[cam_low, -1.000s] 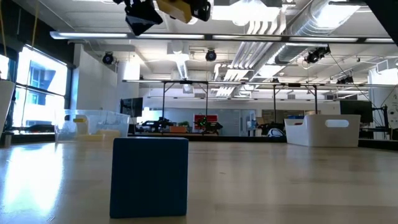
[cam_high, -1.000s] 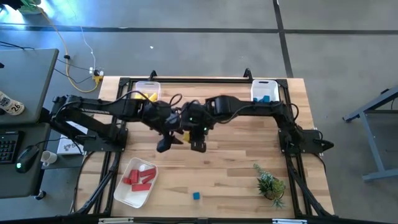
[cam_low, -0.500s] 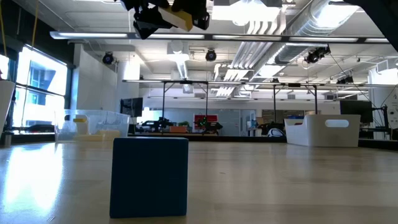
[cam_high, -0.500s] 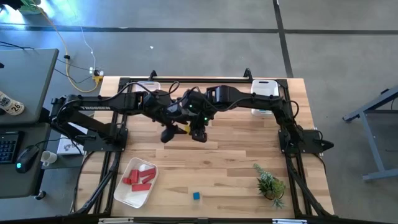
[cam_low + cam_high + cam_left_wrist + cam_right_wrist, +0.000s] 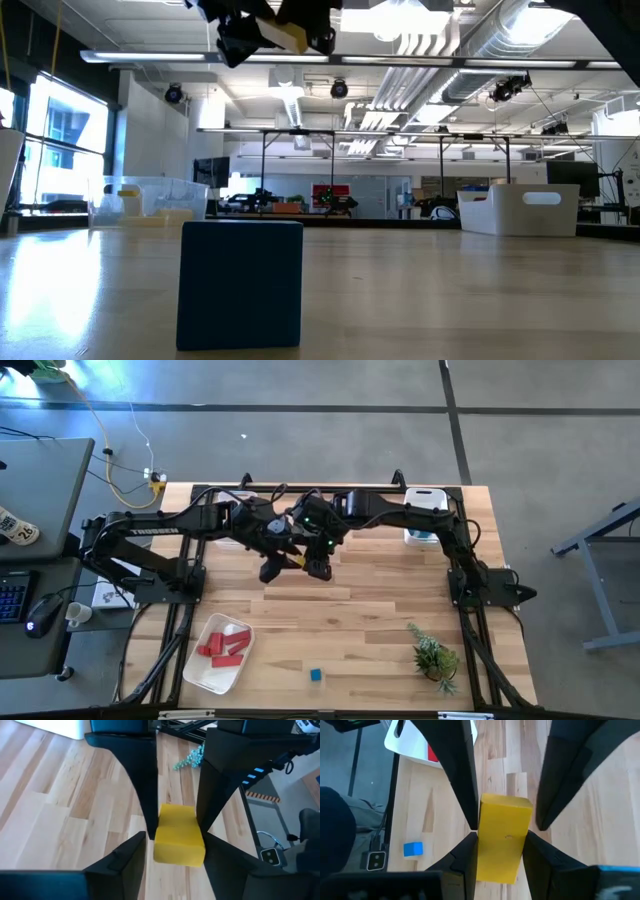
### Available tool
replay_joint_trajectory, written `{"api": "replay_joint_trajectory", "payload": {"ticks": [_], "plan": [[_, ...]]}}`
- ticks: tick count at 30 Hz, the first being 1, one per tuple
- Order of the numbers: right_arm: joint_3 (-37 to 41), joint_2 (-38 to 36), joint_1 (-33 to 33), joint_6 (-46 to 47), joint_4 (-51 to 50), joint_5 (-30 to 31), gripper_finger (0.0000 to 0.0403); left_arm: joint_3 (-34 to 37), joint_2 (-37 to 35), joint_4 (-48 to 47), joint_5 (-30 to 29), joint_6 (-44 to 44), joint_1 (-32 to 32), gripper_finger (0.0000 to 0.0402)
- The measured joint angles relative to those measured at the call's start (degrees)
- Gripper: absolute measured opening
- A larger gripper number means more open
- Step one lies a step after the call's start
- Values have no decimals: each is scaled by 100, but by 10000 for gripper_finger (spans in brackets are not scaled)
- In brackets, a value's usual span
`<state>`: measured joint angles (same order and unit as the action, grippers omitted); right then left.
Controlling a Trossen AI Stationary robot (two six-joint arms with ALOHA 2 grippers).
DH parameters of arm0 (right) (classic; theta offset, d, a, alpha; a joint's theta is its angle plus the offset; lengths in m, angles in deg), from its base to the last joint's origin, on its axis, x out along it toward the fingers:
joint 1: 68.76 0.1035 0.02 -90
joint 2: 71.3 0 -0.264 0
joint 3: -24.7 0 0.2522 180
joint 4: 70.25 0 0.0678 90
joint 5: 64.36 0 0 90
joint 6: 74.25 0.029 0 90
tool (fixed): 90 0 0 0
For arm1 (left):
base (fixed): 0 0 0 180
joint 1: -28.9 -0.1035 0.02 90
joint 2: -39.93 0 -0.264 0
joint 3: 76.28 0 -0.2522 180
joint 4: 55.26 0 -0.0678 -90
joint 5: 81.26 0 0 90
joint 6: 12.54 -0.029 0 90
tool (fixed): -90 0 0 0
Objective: Sort & place blocks by color
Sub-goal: Put the yellow block into the transparent bin
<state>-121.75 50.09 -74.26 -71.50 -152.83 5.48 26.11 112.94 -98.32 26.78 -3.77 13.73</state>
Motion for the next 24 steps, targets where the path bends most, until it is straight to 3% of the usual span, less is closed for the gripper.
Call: {"api": "replay_joint_trajectory", "payload": {"ticks": [9,16,20,24], "plan": [[-2,0,-110,-172,-31,-181,104,0,5,136,-2,-104,1,105],[-9,0,-135,-284,-109,-239,106,0,11,167,-20,-36,5,103],[-9,2,-129,-329,-106,-85,131,-1,13,88,-81,24,7,103],[-9,7,-122,-415,-42,12,181,-2,13,-211,-87,154,10,107]]}}
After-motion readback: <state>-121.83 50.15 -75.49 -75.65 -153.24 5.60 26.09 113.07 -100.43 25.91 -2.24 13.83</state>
